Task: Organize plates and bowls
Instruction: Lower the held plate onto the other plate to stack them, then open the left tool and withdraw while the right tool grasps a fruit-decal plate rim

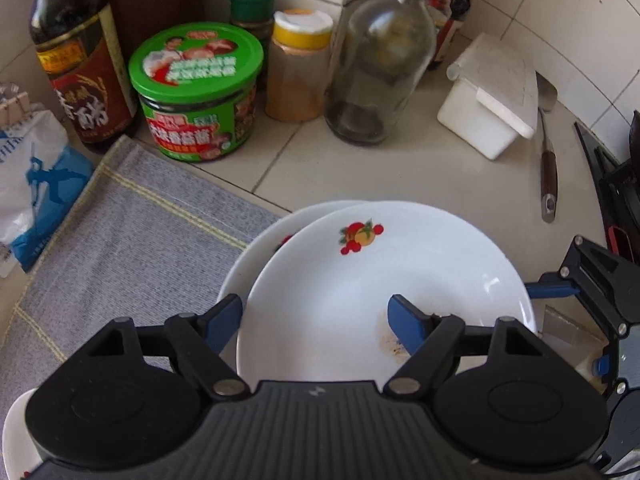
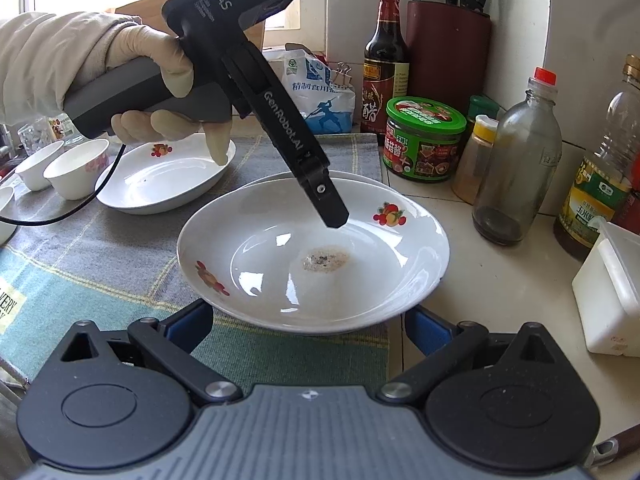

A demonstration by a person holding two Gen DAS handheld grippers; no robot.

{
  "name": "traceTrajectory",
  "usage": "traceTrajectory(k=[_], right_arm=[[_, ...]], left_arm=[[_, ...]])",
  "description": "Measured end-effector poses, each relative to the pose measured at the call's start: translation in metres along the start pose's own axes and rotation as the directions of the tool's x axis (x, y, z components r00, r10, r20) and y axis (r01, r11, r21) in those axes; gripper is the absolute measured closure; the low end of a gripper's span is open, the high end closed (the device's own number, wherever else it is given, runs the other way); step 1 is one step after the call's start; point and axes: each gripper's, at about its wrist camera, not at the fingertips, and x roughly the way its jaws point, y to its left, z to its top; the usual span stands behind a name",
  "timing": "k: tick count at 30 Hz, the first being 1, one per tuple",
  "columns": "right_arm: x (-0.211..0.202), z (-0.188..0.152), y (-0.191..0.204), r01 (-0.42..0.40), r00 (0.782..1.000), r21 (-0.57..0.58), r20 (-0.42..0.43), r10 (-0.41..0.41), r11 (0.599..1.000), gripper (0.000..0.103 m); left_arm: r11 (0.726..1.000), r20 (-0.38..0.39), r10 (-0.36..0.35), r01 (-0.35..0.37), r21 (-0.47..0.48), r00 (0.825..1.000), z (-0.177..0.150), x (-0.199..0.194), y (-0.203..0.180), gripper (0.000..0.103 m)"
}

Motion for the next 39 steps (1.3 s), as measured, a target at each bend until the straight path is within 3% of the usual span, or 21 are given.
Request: traceTrajectory(k=[4, 7, 10, 13, 17, 20, 22, 26, 31, 37, 39], right_arm=[[-0.002, 0.000, 0.000, -0.007, 1.000, 0.005, 0.010, 0.007, 1.000, 0.000], [-0.002, 0.001, 0.001, -0.012, 1.000, 0.011, 0.016, 0.012, 1.000, 0.000], [-0.003, 0.005, 0.002, -0.013, 1.000, 0.012, 0.020, 0.013, 1.000, 0.000], [-0.006, 0.015, 0.002, -0.024, 0.999, 0.014, 0.035, 0.024, 1.000, 0.000], [0.002, 0.037, -0.003, -0.059, 0.997, 0.019, 0.047, 0.058, 0.998, 0.000], [0.017, 0.057, -0.004, -0.091, 0.995, -0.012, 0.038, 0.092, 0.996, 0.000], [0.027, 0.071, 0.000, -0.130, 0.991, -0.048, 0.021, 0.132, 0.990, 0.000], [0.049, 0.095, 0.013, -0.222, 0.975, -0.109, -0.023, 0.220, 0.969, 0.000], [0.076, 0.113, 0.032, -0.296, 0.954, -0.102, -0.081, 0.289, 0.950, 0.000], [0.100, 0.130, 0.049, -0.366, 0.924, -0.109, -0.157, 0.348, 0.924, 0.000], [0.108, 0.135, 0.051, -0.368, 0.921, -0.117, -0.179, 0.345, 0.922, 0.000]], left_arm=[[1.000, 0.080, 0.004, -0.003, -0.014, 0.997, -0.002, -0.021, -0.003, 0.023], [0.999, 0.162, 0.048, -0.046, -0.020, 0.986, -0.013, -0.041, -0.009, 0.022], [0.992, 0.244, 0.121, -0.110, -0.056, 0.962, -0.031, -0.058, -0.022, 0.020], [0.972, 0.320, 0.231, -0.202, -0.120, 0.919, -0.059, -0.070, -0.037, 0.013], [0.902, 0.323, 0.412, -0.333, -0.274, 0.852, -0.106, -0.076, -0.046, 0.011], [0.834, 0.244, 0.497, -0.381, -0.398, 0.833, -0.138, -0.076, -0.043, 0.011], [0.783, 0.196, 0.553, -0.425, -0.453, 0.810, -0.159, -0.076, -0.043, 0.011], [0.719, 0.130, 0.616, -0.486, -0.497, 0.777, -0.191, -0.075, -0.041, 0.011], [0.691, 0.090, 0.613, -0.477, -0.544, 0.785, -0.221, -0.063, -0.026, 0.011], [0.696, 0.128, 0.595, -0.430, -0.574, 0.793, -0.232, -0.055, -0.016, 0.010], [0.702, 0.142, 0.592, -0.421, -0.575, 0.793, -0.232, -0.051, -0.011, 0.005]])
